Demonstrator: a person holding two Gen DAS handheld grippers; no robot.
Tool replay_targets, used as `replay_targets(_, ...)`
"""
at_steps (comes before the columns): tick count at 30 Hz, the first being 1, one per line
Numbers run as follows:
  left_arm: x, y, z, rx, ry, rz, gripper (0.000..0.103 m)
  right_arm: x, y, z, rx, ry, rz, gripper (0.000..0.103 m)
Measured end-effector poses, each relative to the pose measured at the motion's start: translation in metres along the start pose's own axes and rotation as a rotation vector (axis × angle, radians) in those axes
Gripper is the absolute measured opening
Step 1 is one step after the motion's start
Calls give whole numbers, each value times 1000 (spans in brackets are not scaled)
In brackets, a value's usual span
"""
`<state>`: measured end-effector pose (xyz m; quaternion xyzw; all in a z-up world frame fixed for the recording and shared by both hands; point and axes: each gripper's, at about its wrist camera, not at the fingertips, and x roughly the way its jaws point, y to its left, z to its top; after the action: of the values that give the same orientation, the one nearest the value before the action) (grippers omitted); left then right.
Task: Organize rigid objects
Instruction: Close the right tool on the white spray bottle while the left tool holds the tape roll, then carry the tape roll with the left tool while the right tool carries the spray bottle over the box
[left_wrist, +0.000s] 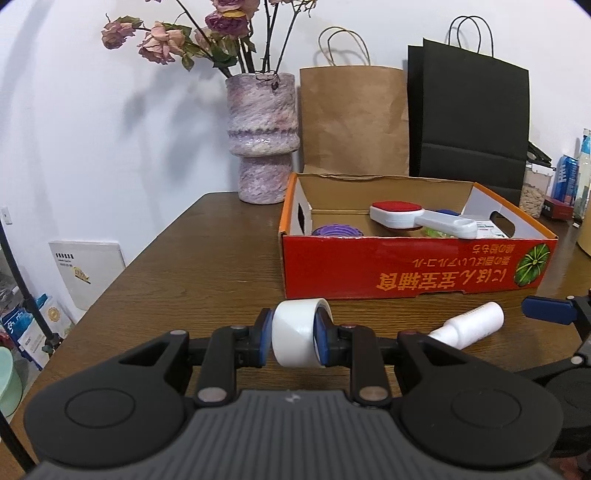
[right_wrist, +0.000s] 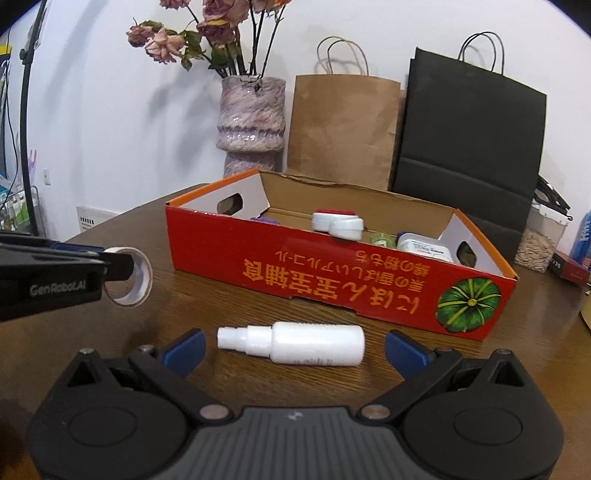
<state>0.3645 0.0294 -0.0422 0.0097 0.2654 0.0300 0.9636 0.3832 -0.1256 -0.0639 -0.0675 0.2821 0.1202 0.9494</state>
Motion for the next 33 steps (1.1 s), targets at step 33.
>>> replay_targets(33,3,4,0,-18,-2,39,25,27,-6,9,33,73,33,97)
